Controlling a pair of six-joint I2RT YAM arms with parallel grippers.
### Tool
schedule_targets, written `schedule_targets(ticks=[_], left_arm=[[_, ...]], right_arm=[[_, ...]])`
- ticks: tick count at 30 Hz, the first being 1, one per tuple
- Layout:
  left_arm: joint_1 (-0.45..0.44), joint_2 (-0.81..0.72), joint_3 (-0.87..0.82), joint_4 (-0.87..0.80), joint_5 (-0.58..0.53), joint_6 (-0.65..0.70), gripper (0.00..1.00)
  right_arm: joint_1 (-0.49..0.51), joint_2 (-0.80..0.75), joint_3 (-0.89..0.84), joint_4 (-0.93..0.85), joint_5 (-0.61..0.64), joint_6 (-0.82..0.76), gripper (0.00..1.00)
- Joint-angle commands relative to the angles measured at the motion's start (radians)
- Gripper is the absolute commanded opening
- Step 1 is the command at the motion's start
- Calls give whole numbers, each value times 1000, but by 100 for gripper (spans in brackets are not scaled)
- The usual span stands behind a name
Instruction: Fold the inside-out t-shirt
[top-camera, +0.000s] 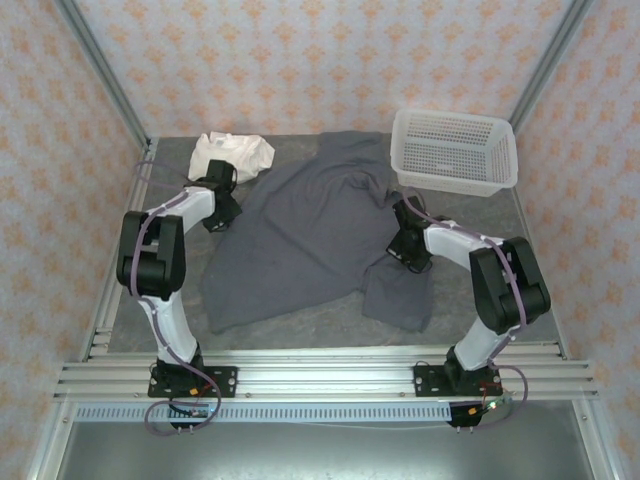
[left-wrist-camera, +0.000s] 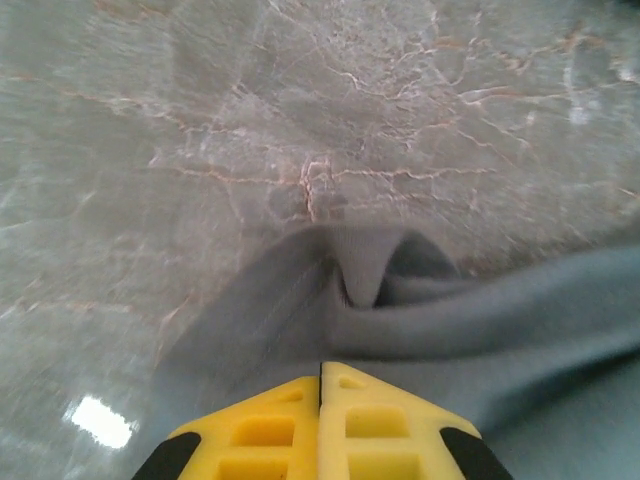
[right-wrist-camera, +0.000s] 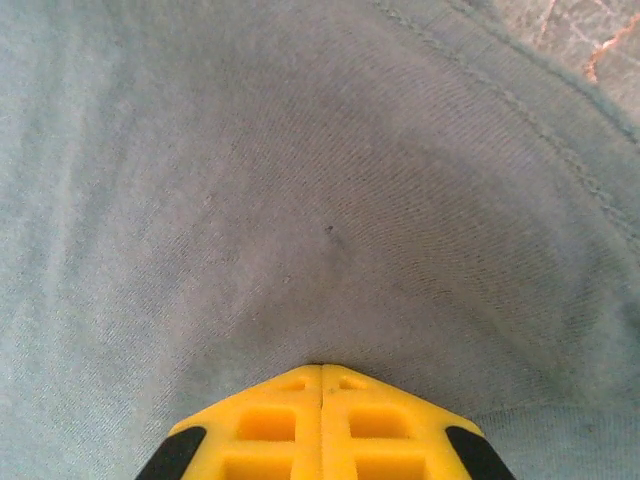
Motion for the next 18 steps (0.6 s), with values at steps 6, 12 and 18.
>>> schedule_targets(ticks=[6,12,18], left_arm=[[72,158,113,44,8,-33,12],[92,308,340,80,115,32,13],[99,413,578,26,127,48,16]], right_arm=[[34,-116,-290,-98,-61,247,0],[52,-306,-406,-231,-89,211,0],[49,-465,-402,-332,-1,301,0]])
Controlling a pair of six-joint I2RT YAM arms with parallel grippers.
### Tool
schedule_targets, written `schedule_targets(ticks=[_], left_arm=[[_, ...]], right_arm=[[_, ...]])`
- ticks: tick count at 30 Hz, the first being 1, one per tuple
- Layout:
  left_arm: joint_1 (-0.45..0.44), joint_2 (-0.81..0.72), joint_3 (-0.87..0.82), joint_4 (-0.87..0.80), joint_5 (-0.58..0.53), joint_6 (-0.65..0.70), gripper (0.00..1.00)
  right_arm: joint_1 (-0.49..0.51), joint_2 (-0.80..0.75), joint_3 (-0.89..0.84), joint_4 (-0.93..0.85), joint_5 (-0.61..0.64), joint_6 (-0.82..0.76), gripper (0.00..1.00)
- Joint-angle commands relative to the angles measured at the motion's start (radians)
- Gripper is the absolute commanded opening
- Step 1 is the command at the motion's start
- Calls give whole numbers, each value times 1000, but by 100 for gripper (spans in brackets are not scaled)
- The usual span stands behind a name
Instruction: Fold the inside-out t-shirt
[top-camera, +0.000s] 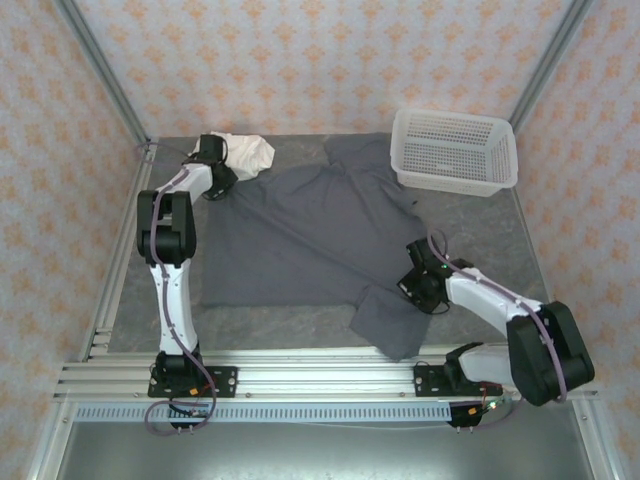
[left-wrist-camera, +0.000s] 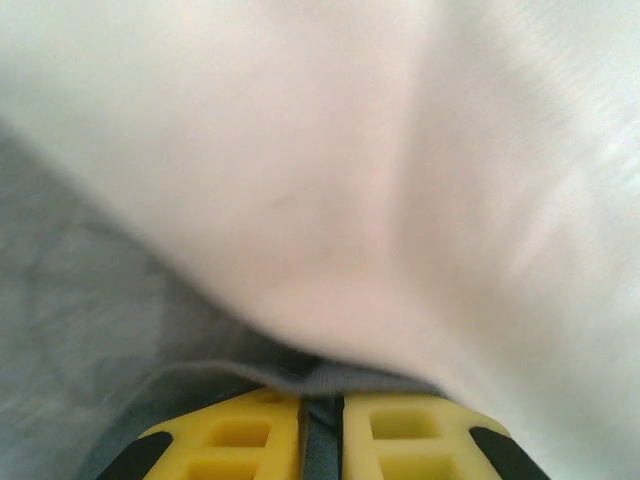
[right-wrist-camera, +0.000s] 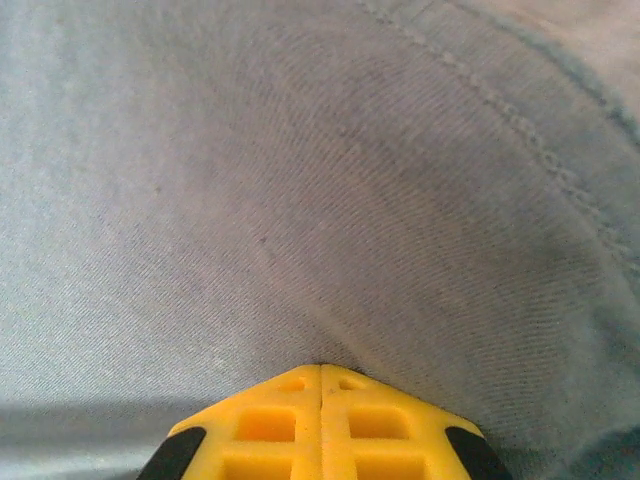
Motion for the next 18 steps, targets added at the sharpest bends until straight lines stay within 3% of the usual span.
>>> schedule_targets(ticks=[1,4,6,10,13,16,18], left_arm=[[3,31,91,-55,22,31,16],[3,-64,27,-42,38,30,16],[3,-182,-69,-13,50,30,20],[1,-398,-224,-53,96,-3,28],[-34,-585,-384,-24,161,-13,29],[-97,-745,-541,-9,182,12,29],[-140,-828,-634,-14,175,18,30]], right_arm=[[2,-40,1,-265,96,33,0],[1,-69,121,-283,77,-124,1],[-1,-52,247,-298,57,-228,7],[-2,107,491,-261,59,-348,14],[-81,259,654,-160,87,-338,16],[-193,420,751,38,-54,-271,19],[-185,574,925,58,-111,-285,17]])
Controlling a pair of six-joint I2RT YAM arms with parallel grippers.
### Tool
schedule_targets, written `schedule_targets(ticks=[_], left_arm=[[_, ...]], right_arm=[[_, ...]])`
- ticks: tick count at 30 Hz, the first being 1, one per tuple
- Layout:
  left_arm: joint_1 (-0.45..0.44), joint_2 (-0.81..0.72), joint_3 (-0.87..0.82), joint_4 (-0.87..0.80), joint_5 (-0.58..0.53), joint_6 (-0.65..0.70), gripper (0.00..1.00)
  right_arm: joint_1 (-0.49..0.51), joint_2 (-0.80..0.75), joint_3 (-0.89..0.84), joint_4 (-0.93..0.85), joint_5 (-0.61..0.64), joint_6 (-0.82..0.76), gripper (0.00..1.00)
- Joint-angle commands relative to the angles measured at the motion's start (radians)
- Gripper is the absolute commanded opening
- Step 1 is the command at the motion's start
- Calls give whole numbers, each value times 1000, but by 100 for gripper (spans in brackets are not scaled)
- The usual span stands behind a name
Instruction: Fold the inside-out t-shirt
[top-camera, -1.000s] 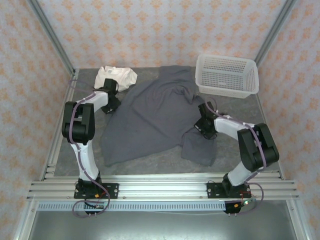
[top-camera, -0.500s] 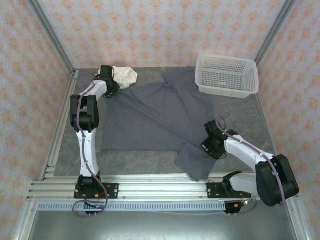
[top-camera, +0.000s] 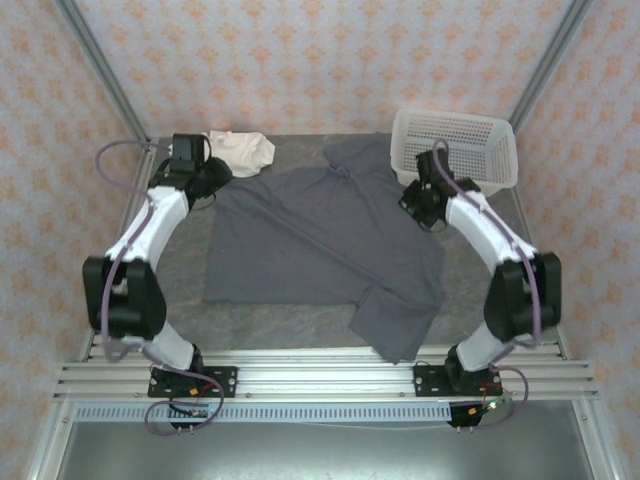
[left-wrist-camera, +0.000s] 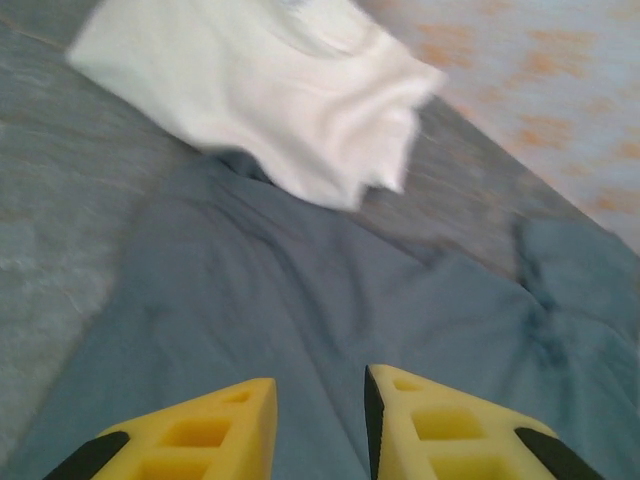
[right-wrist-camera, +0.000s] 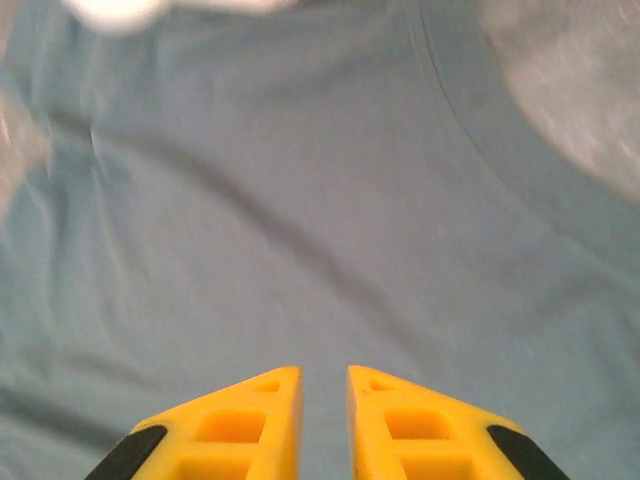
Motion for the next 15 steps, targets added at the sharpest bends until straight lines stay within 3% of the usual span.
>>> schedule_targets(ticks=[1,3,7,11,15], left_arm=[[-73,-88,-151,-23,22,5,30],[-100,-156,-235,-13,25,-14,30],[-118,-238,-325,-7,7,-43,30],[-126,-250,-331,-28,12,3,31],[-130,-242,-348,-44,8,24,31]], right_arm=[[7,218,249,72,-102,-26,14],[61,355,443,6,-80,-49,5],[93,546,679,-71,57,12,0],[77,694,862,-124,245,6,0],[49,797,1059,-208,287,-24,0]])
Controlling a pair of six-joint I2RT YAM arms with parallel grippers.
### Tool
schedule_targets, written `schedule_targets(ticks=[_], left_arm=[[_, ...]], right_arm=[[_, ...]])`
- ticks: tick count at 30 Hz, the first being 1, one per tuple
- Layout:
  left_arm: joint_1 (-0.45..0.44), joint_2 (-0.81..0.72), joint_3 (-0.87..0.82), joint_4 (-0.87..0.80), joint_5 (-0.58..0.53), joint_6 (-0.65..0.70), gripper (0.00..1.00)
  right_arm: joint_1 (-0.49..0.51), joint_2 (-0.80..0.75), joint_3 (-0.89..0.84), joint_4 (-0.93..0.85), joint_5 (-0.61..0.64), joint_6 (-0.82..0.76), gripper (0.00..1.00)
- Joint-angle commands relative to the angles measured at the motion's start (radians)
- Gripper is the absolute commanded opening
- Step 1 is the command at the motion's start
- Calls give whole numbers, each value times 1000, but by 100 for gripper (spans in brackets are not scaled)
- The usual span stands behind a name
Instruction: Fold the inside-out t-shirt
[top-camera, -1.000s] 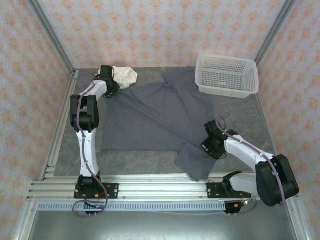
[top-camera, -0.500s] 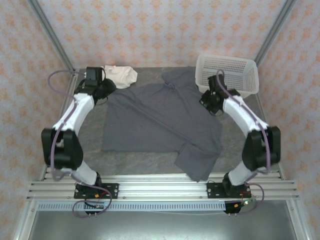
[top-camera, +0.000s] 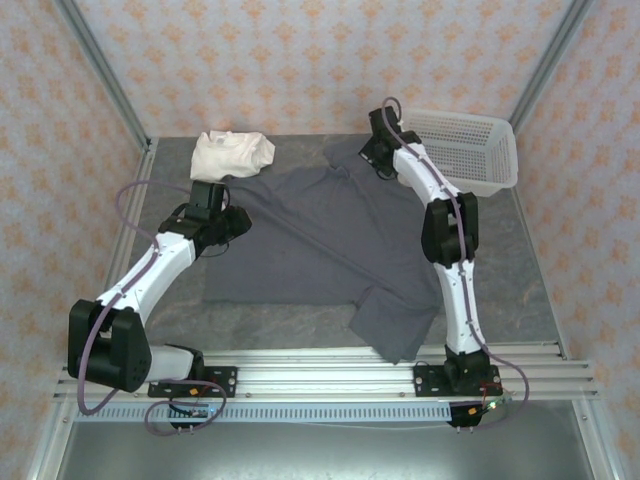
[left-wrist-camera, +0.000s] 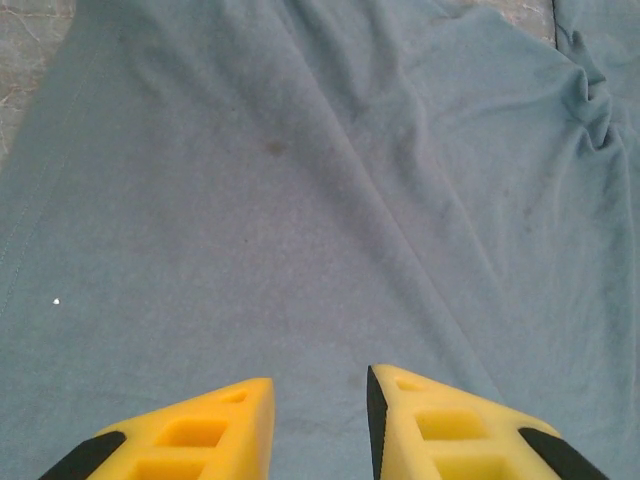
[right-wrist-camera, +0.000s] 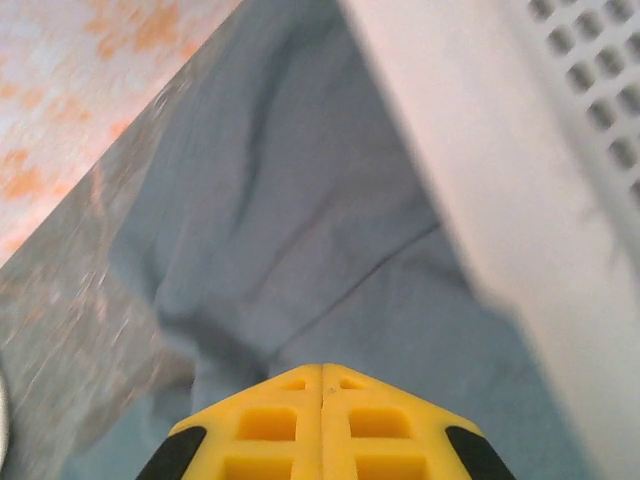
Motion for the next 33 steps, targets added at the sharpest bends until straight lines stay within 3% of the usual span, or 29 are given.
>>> schedule_targets(ticks=[1,8,13,15,19,22,26,30,33], left_arm=[[-9,-16,-15,-31,-27,24,31],[-9,-7,-50,-38,-92,-4,32],[-8,51,-38,12,-49,-3,34],[-9,80,-26,18,-32,-8,34],[-6,98,-49,-12,-96,-56,35],[4,128,-68,-71,-149,-113,34],[13,184,-110,-113,-149,-204,27],[13,188,-166,-178,-195,-300,18],[15,165,-220,-210,-235,-356,17]], right_arm=[[-51,59,160,-151,141,-16,0],[-113,-14,111,-191,157,-22,0],[-90,-118,43,-203,-89,-128,0],[-53,-236,-118,-208,-90,-150,0],[-25,-634,-773,45,-88,-41,5],[-26,-843,-1093,94,-80,53,8],[-26,-965,-1298,19,-84,119,7],[-31,-1022,-1421,-79,-9,218,5],[-79,-1075,-1538,-68,-11,293,5]])
